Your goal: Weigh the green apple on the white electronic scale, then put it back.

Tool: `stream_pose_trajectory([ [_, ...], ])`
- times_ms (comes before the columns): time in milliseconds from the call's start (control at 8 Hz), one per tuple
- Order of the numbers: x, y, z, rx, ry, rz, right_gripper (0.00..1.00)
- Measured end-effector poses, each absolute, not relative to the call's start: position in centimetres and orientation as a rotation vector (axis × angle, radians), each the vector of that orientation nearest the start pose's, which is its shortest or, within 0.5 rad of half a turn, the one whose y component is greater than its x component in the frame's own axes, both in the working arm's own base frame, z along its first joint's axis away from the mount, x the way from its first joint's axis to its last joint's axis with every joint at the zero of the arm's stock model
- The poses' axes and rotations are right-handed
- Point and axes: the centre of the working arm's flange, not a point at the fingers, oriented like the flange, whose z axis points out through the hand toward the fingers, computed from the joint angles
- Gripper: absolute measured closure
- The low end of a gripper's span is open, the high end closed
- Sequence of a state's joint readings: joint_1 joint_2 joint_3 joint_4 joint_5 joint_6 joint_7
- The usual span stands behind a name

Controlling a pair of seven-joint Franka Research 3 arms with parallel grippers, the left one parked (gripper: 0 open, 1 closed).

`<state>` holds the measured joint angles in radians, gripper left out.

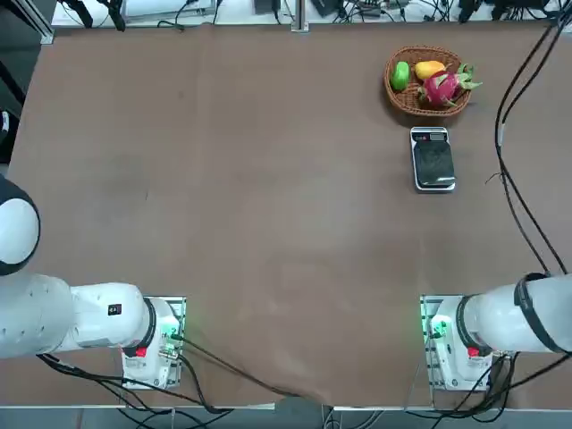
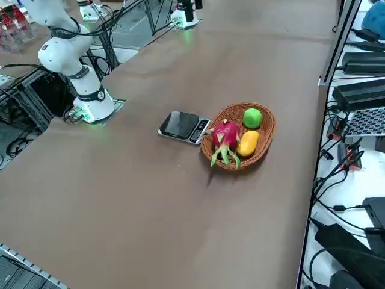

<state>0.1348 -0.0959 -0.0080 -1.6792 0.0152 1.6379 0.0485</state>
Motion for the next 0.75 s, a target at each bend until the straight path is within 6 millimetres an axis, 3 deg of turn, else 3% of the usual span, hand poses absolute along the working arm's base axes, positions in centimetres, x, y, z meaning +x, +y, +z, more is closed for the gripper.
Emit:
stream_pose_trajectory([
  [375,50.1,5.9,61.3,-3.114,-0.109,-0.107,0.0],
  [750,49.8,5.8,61.9,-3.109,-0.211,-0.138,0.0],
])
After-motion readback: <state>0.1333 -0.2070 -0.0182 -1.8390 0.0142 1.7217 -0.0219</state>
